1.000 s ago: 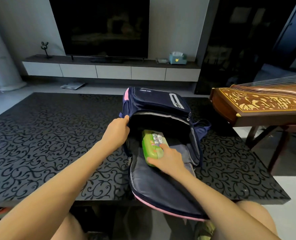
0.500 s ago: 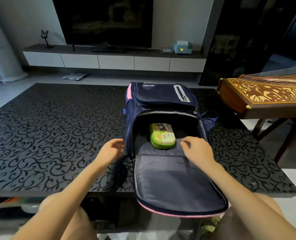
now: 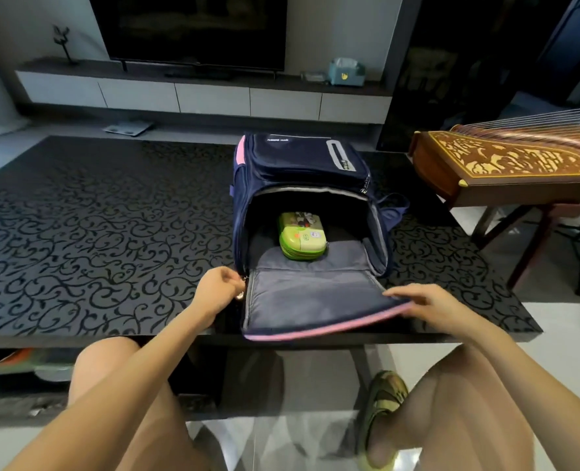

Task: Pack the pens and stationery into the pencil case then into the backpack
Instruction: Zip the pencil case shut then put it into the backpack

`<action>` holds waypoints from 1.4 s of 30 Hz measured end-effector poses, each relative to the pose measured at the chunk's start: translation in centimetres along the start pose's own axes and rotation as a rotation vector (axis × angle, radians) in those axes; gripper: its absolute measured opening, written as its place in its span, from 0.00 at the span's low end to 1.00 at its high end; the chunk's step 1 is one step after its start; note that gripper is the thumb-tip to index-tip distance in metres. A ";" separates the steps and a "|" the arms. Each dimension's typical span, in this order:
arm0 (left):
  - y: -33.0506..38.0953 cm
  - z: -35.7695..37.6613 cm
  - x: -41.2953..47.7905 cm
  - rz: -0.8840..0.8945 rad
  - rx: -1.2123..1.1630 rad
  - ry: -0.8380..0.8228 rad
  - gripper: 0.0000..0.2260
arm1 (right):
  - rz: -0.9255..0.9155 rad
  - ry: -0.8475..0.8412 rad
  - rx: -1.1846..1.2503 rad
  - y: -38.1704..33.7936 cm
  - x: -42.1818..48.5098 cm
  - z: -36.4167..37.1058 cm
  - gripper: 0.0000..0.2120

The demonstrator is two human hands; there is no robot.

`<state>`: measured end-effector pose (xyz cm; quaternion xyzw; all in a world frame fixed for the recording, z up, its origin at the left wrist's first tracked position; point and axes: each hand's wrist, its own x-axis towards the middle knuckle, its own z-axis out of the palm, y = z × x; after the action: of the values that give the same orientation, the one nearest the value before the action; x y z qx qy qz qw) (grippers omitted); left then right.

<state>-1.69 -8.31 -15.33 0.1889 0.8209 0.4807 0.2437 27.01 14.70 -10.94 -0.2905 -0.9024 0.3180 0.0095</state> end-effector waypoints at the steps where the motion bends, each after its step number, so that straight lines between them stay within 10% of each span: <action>1: 0.2 -0.1 -0.2 0.002 -0.005 -0.003 0.08 | -0.005 0.065 0.151 -0.9 0.0 -0.4 0.15; 6: 1.9 -0.4 -1.1 -0.023 -0.058 0.058 0.15 | 0.212 0.442 0.294 -5.4 5.5 -1.1 0.07; 10: 3.0 -0.4 -1.1 -0.058 -0.071 0.059 0.15 | 0.169 0.765 -0.026 -11.1 8.0 0.1 0.20; 16: 4.5 -1.0 -1.1 0.013 -0.048 0.041 0.08 | -0.602 0.368 -0.525 -16.9 10.6 6.0 0.18; 29: 5.7 -4.2 0.1 0.228 -0.022 -0.069 0.11 | -0.655 0.463 -0.467 -18.7 11.0 9.7 0.12; 33: 3.8 -2.4 0.1 0.417 0.263 -0.111 0.40 | -0.655 0.589 -0.489 -20.3 10.8 9.2 0.11; 42: 1.2 0.8 -0.6 0.502 0.332 0.034 0.28 | -0.391 0.735 -0.614 -24.1 12.9 4.3 0.07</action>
<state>-0.66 -7.56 -14.47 0.4151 0.8199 0.3881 0.0695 2.92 3.92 -2.56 -0.1982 -0.9287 -0.0923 0.2995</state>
